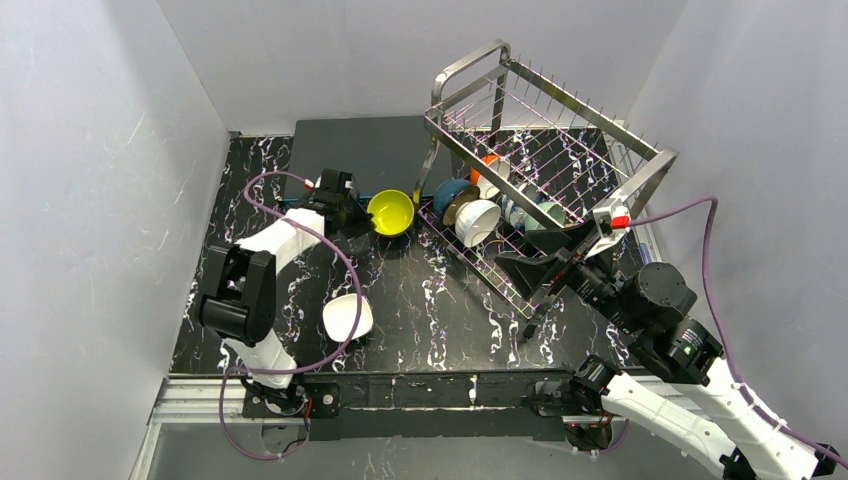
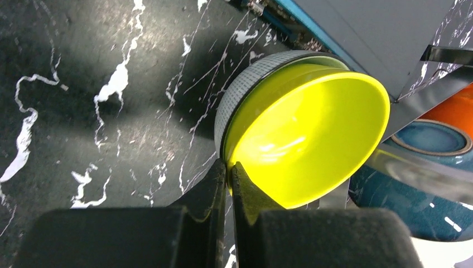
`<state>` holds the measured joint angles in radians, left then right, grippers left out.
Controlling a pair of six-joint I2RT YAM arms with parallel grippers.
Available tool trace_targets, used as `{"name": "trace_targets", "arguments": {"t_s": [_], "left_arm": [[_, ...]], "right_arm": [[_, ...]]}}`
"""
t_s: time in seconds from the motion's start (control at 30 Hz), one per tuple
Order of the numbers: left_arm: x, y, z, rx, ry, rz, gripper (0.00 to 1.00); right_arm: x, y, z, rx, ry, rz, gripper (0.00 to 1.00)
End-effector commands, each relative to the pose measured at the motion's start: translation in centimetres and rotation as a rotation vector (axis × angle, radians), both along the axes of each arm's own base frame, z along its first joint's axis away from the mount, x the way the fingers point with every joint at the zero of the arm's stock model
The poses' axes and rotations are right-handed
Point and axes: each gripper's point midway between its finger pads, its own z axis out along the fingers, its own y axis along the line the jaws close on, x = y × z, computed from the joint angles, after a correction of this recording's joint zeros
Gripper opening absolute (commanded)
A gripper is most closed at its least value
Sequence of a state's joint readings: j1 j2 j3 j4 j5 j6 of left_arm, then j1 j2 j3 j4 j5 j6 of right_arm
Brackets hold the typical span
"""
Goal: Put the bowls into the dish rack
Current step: Pick up the bowl from the center of the board, then place the bowl at the center of the board.
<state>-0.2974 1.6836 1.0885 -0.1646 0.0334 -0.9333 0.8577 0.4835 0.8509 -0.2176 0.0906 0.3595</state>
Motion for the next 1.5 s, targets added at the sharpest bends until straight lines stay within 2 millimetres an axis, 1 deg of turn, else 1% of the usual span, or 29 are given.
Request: {"name": "trace_targets", "arguments": {"t_s": [0.0,0.17,0.2,0.27,0.4,0.47,0.53,0.67,0.73,0.9,0.97,1.13,1.23,1.27,1.37,1.47], "left_arm": [[-1.8,0.5,2.8,0.008,-0.054,-0.017,0.0],[-3.9,1.4,5.5,0.015,-0.129,-0.037,0.0],[-4.2,2.1,5.8,0.038,-0.145,-0.016,0.0],[-4.9,2.8,6.6,0.052,-0.168,-0.005,0.0],[-6.2,4.4,7.6,0.082,-0.187,0.022,0.0],[-6.8,5.2,7.6,0.106,-0.18,0.038,0.0],[-7.6,6.3,7.3,0.139,-0.17,0.061,0.0],[-9.4,8.5,6.0,0.201,-0.144,0.124,0.0],[-10.5,9.1,4.5,0.21,-0.114,0.142,0.0],[-12.6,10.0,1.8,0.206,-0.038,0.172,0.0],[-13.2,10.3,1.1,0.208,-0.012,0.185,0.0],[-14.6,11.3,0.2,0.22,0.034,0.233,0.0],[-15.2,11.4,-0.1,0.217,0.039,0.238,0.0],[-15.3,11.5,-0.1,0.215,0.039,0.239,0.02],[-15.7,11.7,0.1,0.22,0.034,0.243,0.17],[-16.1,12.0,0.2,0.234,0.035,0.243,0.29]], "right_arm": [[0.8,-0.4,-0.8,-0.024,0.018,-0.045,0.99],[0.9,-0.1,-1.1,-0.023,0.023,-0.041,0.99],[0.9,0.0,-1.1,-0.021,0.024,-0.038,0.99],[0.9,0.2,-1.2,-0.021,0.027,-0.033,0.99],[1.0,0.5,-1.4,-0.022,0.033,-0.02,0.99],[0.9,0.6,-1.3,-0.02,0.031,-0.019,0.99],[1.0,0.6,-1.4,-0.02,0.033,-0.018,0.99],[1.0,0.7,-1.6,-0.016,0.039,-0.016,0.99],[1.0,0.8,-1.6,-0.016,0.039,-0.014,0.99],[1.1,0.9,-1.7,-0.02,0.041,-0.014,0.99],[1.1,0.9,-1.7,-0.02,0.042,-0.013,0.99],[1.1,1.0,-1.8,-0.022,0.044,-0.01,0.99],[1.1,1.1,-1.9,-0.019,0.047,-0.007,0.99],[1.1,1.1,-1.9,-0.018,0.047,-0.006,0.99],[1.1,1.2,-1.9,-0.016,0.048,-0.003,0.99],[1.0,1.2,-1.9,-0.013,0.051,-0.001,0.99]]}}
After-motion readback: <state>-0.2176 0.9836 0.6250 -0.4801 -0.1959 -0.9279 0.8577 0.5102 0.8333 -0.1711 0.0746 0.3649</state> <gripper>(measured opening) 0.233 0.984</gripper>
